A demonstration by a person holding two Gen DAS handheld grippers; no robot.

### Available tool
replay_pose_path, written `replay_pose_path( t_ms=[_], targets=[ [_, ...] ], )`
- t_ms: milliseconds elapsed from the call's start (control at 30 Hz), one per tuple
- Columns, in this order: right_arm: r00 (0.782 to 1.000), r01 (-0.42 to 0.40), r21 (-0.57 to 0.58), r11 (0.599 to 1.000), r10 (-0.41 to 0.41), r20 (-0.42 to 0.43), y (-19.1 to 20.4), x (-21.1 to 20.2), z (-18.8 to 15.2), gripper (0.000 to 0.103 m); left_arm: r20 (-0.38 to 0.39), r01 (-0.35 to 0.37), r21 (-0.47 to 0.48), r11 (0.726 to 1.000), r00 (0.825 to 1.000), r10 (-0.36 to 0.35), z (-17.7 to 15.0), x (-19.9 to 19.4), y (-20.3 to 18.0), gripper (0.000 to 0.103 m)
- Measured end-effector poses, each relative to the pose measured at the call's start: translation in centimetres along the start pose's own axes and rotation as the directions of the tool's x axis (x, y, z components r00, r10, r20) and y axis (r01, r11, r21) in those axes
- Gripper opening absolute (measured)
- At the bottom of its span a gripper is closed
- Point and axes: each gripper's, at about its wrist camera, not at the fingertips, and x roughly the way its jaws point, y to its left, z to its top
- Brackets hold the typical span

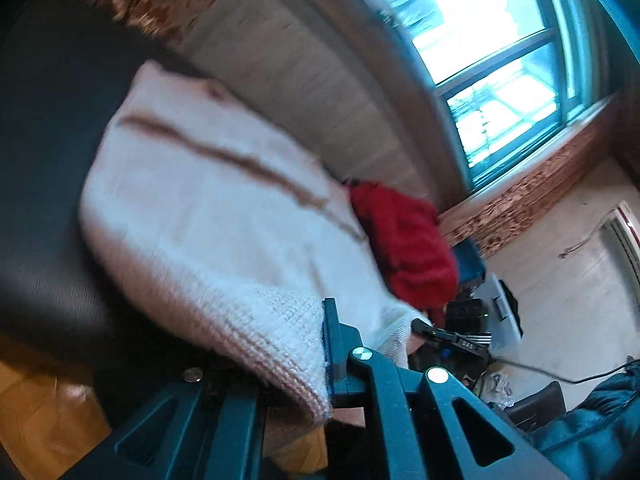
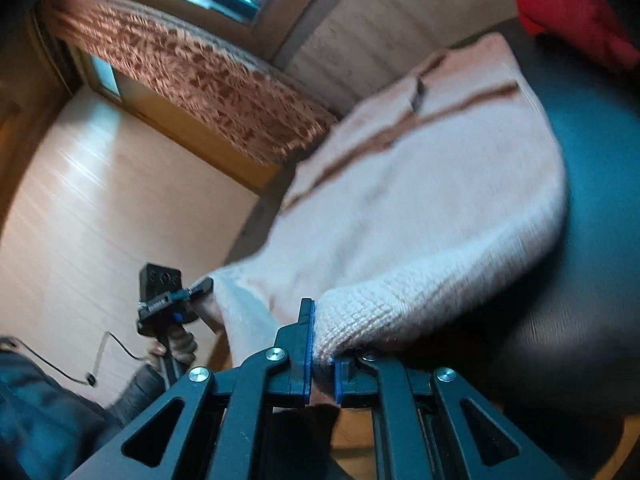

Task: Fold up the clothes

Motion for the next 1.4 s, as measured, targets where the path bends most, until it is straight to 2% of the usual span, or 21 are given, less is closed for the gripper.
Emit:
replay_pose_path(
  t_ms=[100,167,300,433,533,567,600,667,767,867,933,1033,1133,1200,1267,1300,1367,1400],
  targets=[
    [0.997,-0.037,0.004,0.999,0.036,0.064,0.0,0.2,3.6,0.008,0.049,0.032,0.016,0.999,0.998,-0.032,4.1,0.5,-0.2,0.005],
    [0.992,-0.057,0.005,0.998,0.056,0.11,-0.3,0.5,6.5,0.008,0.075,0.024,0.027,0.999,0.997,-0.026,6.6,1.3,0.3,0.005],
    [0.987,-0.019,0.03,0.999,0.014,0.16,-2.7,1.9,12.8,0.009,0.107,-0.038,0.008,0.999,0.994,0.037,12.0,4.1,3.0,0.005],
    [0.986,0.047,0.109,0.993,-0.064,0.154,-7.5,4.2,17.4,0.011,0.088,-0.118,-0.107,0.987,0.988,0.127,15.7,7.5,8.4,0.005],
    [0.987,0.113,0.181,0.977,-0.132,0.096,-11.1,6.5,18.6,0.011,-0.003,-0.204,-0.186,0.961,0.978,0.207,15.6,10.4,12.6,0.004],
    [0.986,0.137,0.201,0.97,-0.153,0.065,-12.2,7.1,18.3,0.011,-0.017,-0.208,-0.193,0.959,0.978,0.208,15.0,10.7,13.1,0.004],
    [0.985,0.153,0.203,0.967,-0.165,0.043,-13.1,7.2,17.7,0.004,-0.015,-0.2,-0.195,0.96,0.98,0.201,14.3,10.6,13.4,0.004],
    [0.987,0.131,0.184,0.974,-0.145,0.066,-13.3,6.5,16.9,0.004,-0.014,-0.187,-0.196,0.963,0.982,0.188,12.9,10.2,13.7,0.004],
    [0.989,0.134,0.155,0.979,-0.141,0.037,-12.5,5.6,15.4,0.004,-0.04,-0.192,-0.162,0.968,0.981,0.188,10.8,9.1,13.0,0.004],
    [0.993,0.121,0.128,0.984,-0.121,-0.008,-11.6,5.1,13.7,0.006,-0.075,-0.18,-0.15,0.972,0.982,0.171,8.7,7.7,12.0,0.004],
    [0.994,0.107,0.12,0.987,-0.104,-0.035,-11.0,4.3,12.4,0.011,-0.09,-0.167,-0.153,0.974,0.984,0.154,7.6,6.9,11.5,0.003],
    [0.997,0.069,0.113,0.991,-0.065,-0.042,-10.0,3.3,11.0,0.011,-0.079,-0.108,-0.167,0.98,0.992,0.096,7.3,5.5,10.7,0.004],
    [1.0,-0.017,0.108,0.994,0.015,0.017,-8.2,2.6,11.7,0.011,0.003,0.009,-0.177,0.984,1.0,-0.009,9.2,4.4,9.7,0.004],
    [0.995,-0.082,0.096,0.992,0.075,0.07,-6.9,2.2,12.8,0.011,0.063,0.092,-0.177,0.98,0.995,-0.082,10.7,3.6,9.0,0.004],
    [0.986,-0.119,0.097,0.988,0.106,0.128,-6.7,2.3,14.3,0.011,0.133,0.162,-0.219,0.962,0.982,-0.135,12.6,3.1,9.4,0.005],
    [0.983,-0.119,0.121,0.986,0.099,0.156,-7.0,2.9,15.0,0.012,0.171,0.171,-0.267,0.948,0.977,-0.128,13.6,3.3,10.5,0.005],
    [0.976,-0.12,0.179,0.977,0.082,0.203,-8.4,4.0,16.3,0.013,0.233,0.156,-0.368,0.916,0.97,-0.072,15.1,4.1,13.0,0.011],
    [0.973,-0.117,0.212,0.97,0.069,0.222,-9.5,4.5,16.8,0.019,0.249,0.155,-0.434,0.887,0.967,-0.047,15.5,4.6,14.6,0.014]
  ],
)
